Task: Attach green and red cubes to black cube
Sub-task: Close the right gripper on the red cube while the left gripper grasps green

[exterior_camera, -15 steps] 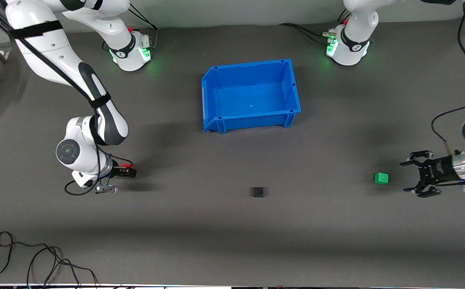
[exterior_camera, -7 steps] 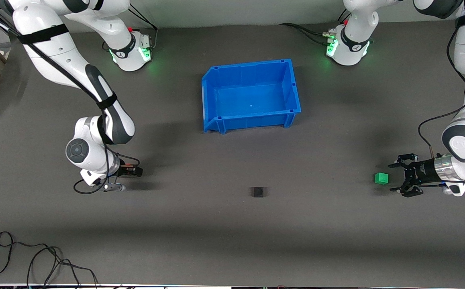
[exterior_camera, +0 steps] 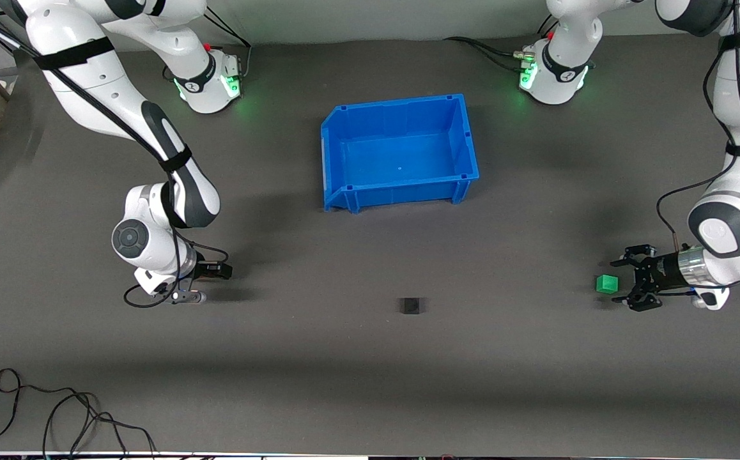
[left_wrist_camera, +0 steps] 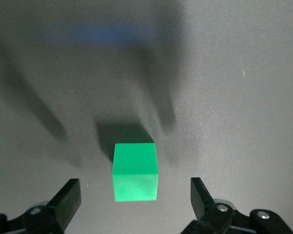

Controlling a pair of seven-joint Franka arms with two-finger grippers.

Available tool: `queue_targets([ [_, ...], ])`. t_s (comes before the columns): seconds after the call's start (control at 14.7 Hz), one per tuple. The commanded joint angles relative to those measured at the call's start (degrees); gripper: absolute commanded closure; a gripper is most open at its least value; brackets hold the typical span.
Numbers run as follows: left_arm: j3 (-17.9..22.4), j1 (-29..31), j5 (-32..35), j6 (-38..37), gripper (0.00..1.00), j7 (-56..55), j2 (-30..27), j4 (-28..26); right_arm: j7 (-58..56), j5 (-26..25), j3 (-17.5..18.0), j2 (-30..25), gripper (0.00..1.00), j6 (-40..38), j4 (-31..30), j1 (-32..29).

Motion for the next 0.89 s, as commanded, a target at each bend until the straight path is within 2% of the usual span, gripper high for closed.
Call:
queue_targets([
  [0.0,-0.4,-0.4,-1.5,2.9,0.01,1.4,0.0,-1.6,-3.3,1.2,-0.5,-0.9,0.01,1.1,-1.4,-0.3],
  [0.07,-0.4,-0.2,-1.5,2.9,0.15,1.4,0.0,-1.7,-3.5,1.2,-0.5,-0.9,0.01,1.1,-1.5,-0.5],
  [0.14,-0.4,0.0,-1.5,2.8,0.34,1.4,0.0,-1.6,-3.5,1.2,-0.5,-0.9,0.03,1.2,-1.5,-0.6],
  [0.34,-0.4,0.2,-1.5,2.3,0.69,1.4,-0.1,-1.5,-3.4,1.2,-0.5,-0.9,0.22,1.2,-1.4,-0.6],
  [0.48,-0.4,0.1,-1.5,2.1,0.82,1.3,-0.2,-1.3,-3.4,1.2,-0.5,-0.9,0.35,1.2,-1.4,-0.6],
  [0.55,-0.4,0.0,-1.5,2.0,0.89,1.3,-0.3,-1.2,-3.4,1.2,-0.5,-0.9,0.38,1.3,-1.4,-0.6],
  [0.68,-0.4,0.1,-1.5,1.3,0.93,0.4,-0.8,-0.3,-3.4,1.2,-0.5,-0.9,0.4,1.6,-1.4,-0.6],
  [0.82,-0.4,0.4,-1.5,-1.9,0.94,-0.8,-1.1,2.0,-3.4,1.2,-0.5,-0.9,0.45,1.7,-1.4,-0.6],
])
